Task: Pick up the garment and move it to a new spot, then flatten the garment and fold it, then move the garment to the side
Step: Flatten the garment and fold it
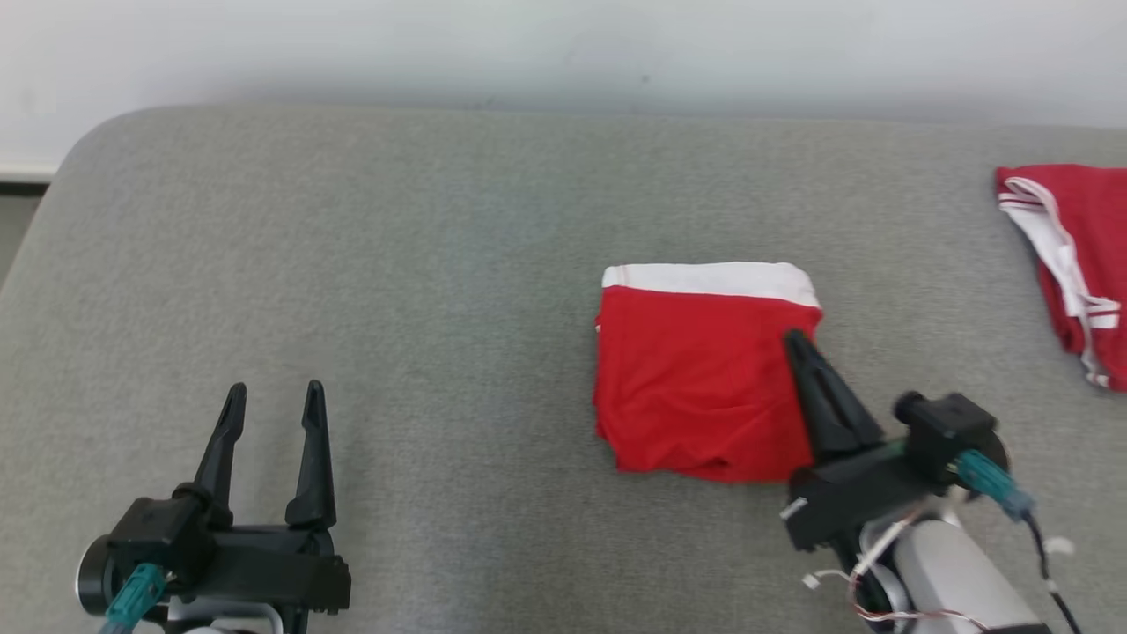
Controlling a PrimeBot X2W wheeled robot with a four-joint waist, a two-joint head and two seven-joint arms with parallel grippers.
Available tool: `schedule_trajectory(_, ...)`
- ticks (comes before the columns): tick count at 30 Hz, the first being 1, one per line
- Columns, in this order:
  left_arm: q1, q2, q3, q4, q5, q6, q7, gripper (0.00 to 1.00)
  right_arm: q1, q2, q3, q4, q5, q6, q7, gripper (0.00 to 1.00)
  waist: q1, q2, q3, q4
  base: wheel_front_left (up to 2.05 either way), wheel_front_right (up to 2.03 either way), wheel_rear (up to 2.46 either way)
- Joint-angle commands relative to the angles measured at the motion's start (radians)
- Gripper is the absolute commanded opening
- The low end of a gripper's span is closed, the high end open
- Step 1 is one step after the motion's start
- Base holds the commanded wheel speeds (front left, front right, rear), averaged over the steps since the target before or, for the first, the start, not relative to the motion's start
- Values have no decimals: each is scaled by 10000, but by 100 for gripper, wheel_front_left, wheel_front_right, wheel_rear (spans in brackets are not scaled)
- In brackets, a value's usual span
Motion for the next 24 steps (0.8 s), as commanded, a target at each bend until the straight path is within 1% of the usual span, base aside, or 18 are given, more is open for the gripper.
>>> schedule_trajectory(1,138,2,34,15,96,-21,6,100,285,-63,-194,-123,-82,-1,-41,0,1,-1,-319,-369,0,0,0)
schedule_trajectory(4,313,7,122,8,193,-62,6,100,759,-138,-653,-370,-4,-1,-41,0,1,-1,-524,-621,0,0,0)
schedule_trajectory(5,313,7,122,8,193,-62,6,100,759,-138,-653,-370,-4,-1,-41,0,1,-1,-524,-621,0,0,0)
schedule_trajectory(6,398,8,170,58,250,-101,6,100,1088,-189,-901,-499,-62,-1,-41,0,1,-1,-640,-734,0,0,0)
schedule_trajectory(8,429,7,179,77,267,-99,6,100,1246,-192,-1006,-563,-104,-1,-43,1,1,-1,-695,-772,0,0,0)
schedule_trajectory(9,473,7,196,111,317,-118,6,100,1400,-189,-1104,-616,-146,-1,-41,13,1,-1,-760,-807,0,0,0)
schedule_trajectory(10,528,7,209,153,360,-152,6,100,1558,-186,-1192,-666,-172,-1,-43,27,1,-1,-824,-828,0,0,0)
schedule_trajectory(11,575,7,224,196,381,-179,6,100,1709,-154,-1303,-741,-209,-1,-43,48,1,-1,-890,-844,0,0,0)
schedule_trajectory(12,614,19,224,249,409,-195,6,100,1869,-93,-1417,-810,-236,-1,-43,78,1,-1,-967,-853,0,0,0)
schedule_trajectory(13,651,37,222,291,435,-193,6,100,2027,-44,-1511,-902,-250,-1,-43,100,1,-1,-1025,-855,0,0,0)
schedule_trajectory(20,1051,165,318,629,563,-288,6,100,2968,231,-2029,-1377,-618,-1,-41,100,1,-1,-1471,-789,0,0,0)
schedule_trajectory(24,1544,127,274,364,700,-232,6,100,3510,312,-2284,-1622,-755,-1,-43,100,1,-1,-1772,-691,0,0,0)
